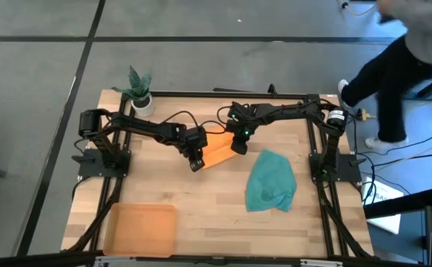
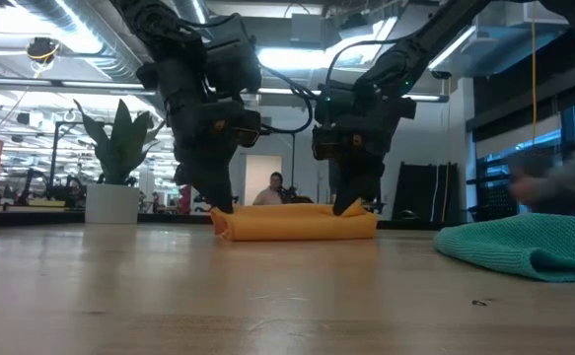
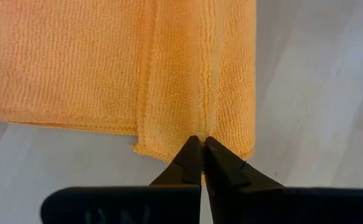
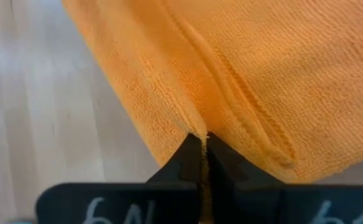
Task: Roll microfiber towels into tight, uniform cylinder then place into a basket
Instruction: Roll the orange microfiber towel
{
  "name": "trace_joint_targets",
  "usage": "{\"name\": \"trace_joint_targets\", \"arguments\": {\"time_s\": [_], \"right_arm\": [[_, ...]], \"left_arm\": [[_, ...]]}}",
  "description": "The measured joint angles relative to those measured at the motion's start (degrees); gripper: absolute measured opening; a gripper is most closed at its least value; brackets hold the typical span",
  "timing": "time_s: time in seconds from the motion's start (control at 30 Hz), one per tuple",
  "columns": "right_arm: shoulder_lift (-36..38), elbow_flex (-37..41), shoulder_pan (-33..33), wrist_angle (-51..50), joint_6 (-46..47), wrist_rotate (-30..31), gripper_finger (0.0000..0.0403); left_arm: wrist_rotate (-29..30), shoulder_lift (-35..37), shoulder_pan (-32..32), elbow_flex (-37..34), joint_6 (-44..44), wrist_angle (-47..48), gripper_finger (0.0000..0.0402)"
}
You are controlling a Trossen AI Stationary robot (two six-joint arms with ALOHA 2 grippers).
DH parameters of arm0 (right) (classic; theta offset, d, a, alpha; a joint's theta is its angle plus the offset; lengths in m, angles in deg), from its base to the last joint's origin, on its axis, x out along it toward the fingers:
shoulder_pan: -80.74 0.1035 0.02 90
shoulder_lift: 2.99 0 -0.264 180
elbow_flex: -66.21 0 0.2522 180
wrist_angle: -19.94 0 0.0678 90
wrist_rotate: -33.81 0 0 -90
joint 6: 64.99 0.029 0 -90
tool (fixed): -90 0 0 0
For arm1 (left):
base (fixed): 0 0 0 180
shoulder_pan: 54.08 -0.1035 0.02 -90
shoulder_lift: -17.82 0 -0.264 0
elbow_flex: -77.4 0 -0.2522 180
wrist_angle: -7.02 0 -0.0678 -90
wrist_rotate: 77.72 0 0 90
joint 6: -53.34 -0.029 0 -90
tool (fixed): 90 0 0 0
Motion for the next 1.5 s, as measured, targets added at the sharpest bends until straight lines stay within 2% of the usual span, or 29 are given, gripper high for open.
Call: {"name": "trace_joint_targets", "arguments": {"time_s": [0.13, 0.3, 0.43, 0.53, 0.93, 1.13, 1.3, 1.4, 1.5], "right_arm": [[0.0, 0.0, 0.0, 0.09, -0.6, 0.72, 0.0012], [0.0, 0.0, 0.02, 0.76, 0.92, 6.03, 0.0012], [0.0, 0.0, 0.04, 1.6, -0.31, 5.33, 0.0012], [0.0, 0.0, 0.02, 1.62, -0.74, 2.51, 0.0012], [0.0, 0.0, 0.09, -8.03, -4.68, -23.99, 0.0012], [0.0, -0.02, 0.13, -9.04, -4.75, -25.17, 0.0012], [-0.04, 0.1, 1.07, -14.43, -4.91, -28.37, 0.0012], [-0.07, 0.09, 2.49, -16.12, -6.4, -26.15, 0.0012], [-0.07, 0.09, 3.67, -15.71, -6.53, -24.28, 0.0012]], "left_arm": [[1.82, 0.0, 0.1, 0.0, -0.13, -0.02, 0.0], [4.13, 0.0, 0.35, 0.0, -0.28, -0.52, 0.0], [4.15, 0.0, 0.42, 0.0, -0.13, -0.72, 0.0], [2.48, 0.0, 0.42, 0.0, -0.09, -1.09, 0.0], [-21.33, 0.0, 0.69, 0.09, -2.31, -1.99, 0.0], [-26.82, 0.0, 0.69, 0.13, -2.93, -1.74, 0.0], [-32.37, -0.03, 1.97, -0.25, -1.33, 0.25, 0.0], [-29.76, -0.04, 3.23, -0.15, -1.69, -0.43, 0.0], [-23.96, -0.04, 4.03, -0.13, -2.1, -1.28, 0.0]]}}
